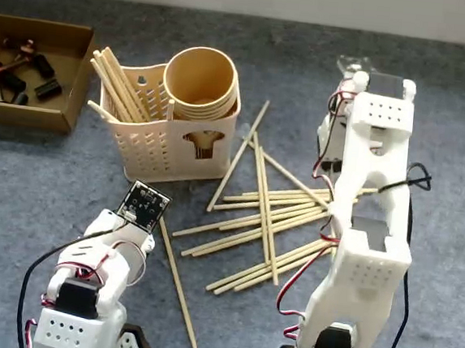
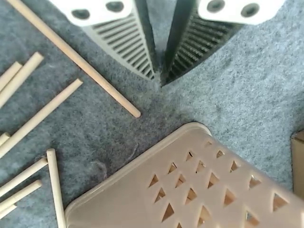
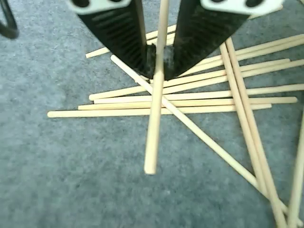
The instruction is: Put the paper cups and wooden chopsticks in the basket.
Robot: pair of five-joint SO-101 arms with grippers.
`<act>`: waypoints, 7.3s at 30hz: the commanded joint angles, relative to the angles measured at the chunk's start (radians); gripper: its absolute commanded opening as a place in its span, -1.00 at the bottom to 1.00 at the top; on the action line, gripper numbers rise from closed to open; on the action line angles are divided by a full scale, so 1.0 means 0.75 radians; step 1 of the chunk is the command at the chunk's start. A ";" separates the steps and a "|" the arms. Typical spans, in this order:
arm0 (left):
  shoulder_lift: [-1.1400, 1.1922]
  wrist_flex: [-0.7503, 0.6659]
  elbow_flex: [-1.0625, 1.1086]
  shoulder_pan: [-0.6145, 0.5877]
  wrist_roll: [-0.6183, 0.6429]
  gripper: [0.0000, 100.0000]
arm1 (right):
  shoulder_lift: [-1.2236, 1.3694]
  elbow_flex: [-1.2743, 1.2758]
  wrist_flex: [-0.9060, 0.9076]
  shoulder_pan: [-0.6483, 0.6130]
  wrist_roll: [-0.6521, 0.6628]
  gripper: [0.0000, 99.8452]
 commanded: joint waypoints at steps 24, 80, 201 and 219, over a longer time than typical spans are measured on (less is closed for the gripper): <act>-0.013 -0.031 0.026 -0.013 -0.010 -0.97 | -1.112 0.199 0.021 -0.427 -0.387 -0.99; -0.013 -0.031 0.026 -0.013 -0.010 -0.97 | -0.605 0.302 -1.891 -0.918 -0.268 -0.99; -0.013 -0.133 0.009 -0.242 -0.008 -0.97 | -0.107 0.828 -0.866 -0.134 0.299 -0.84; -0.013 -0.133 0.009 -0.242 -0.008 -0.97 | -0.111 0.586 -0.412 -0.040 0.295 -0.99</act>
